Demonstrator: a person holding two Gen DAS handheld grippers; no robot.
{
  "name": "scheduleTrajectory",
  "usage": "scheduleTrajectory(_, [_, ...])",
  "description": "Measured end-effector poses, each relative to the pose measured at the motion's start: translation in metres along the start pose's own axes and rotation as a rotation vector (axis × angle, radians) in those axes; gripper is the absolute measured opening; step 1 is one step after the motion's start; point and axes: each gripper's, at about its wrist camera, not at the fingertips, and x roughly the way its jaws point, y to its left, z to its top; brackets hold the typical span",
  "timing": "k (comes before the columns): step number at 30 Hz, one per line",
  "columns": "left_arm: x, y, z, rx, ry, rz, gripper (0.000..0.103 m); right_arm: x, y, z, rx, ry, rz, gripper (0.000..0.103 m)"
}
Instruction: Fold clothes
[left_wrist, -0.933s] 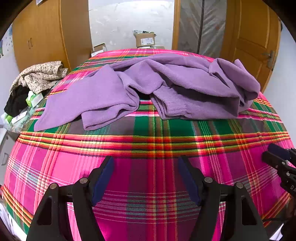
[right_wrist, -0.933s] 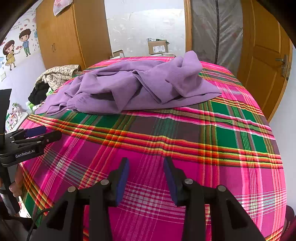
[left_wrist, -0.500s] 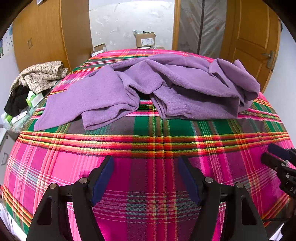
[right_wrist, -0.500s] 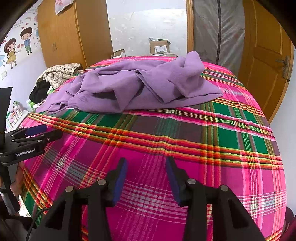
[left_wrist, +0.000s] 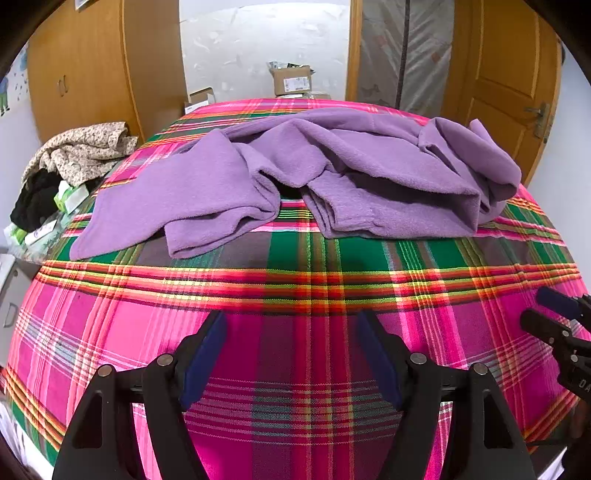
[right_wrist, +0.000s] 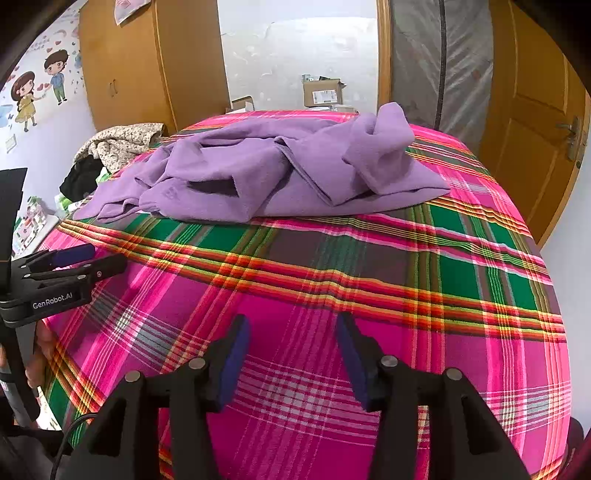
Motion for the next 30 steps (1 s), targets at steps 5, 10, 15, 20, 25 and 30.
scheduleTrajectory(5, [-0.0007, 0.0012, -0.0005, 0.001, -0.002, -0.003, 0.074, -0.0002, -0.0017, 0.0001, 0.006, -0.002, 0.009, 0.05])
scheduleTrajectory(10, [-0.0008, 0.0019, -0.0007, 0.001, 0.0, -0.003, 0.074, -0.0009, -0.003, -0.0006, 0.014, -0.004, 0.018, 0.05])
scheduleTrajectory(15, [-0.0004, 0.0019, -0.0003, 0.001, 0.004, -0.002, 0.074, -0.0008, -0.0018, -0.0008, 0.01, -0.003, 0.012, 0.05])
scheduleTrajectory(20, [0.0, 0.0017, 0.0009, 0.003, 0.012, -0.003, 0.074, -0.0001, -0.0004, -0.0002, 0.005, -0.002, 0.007, 0.05])
scheduleTrajectory(25, [-0.0001, 0.0019, 0.0012, 0.004, 0.014, -0.004, 0.074, 0.0, -0.0003, 0.0002, 0.004, 0.0, 0.011, 0.051])
scheduleTrajectory(30, [0.0001, 0.0013, 0.0012, 0.009, 0.013, -0.004, 0.074, 0.0007, 0.0006, 0.0003, 0.0, 0.001, 0.016, 0.053])
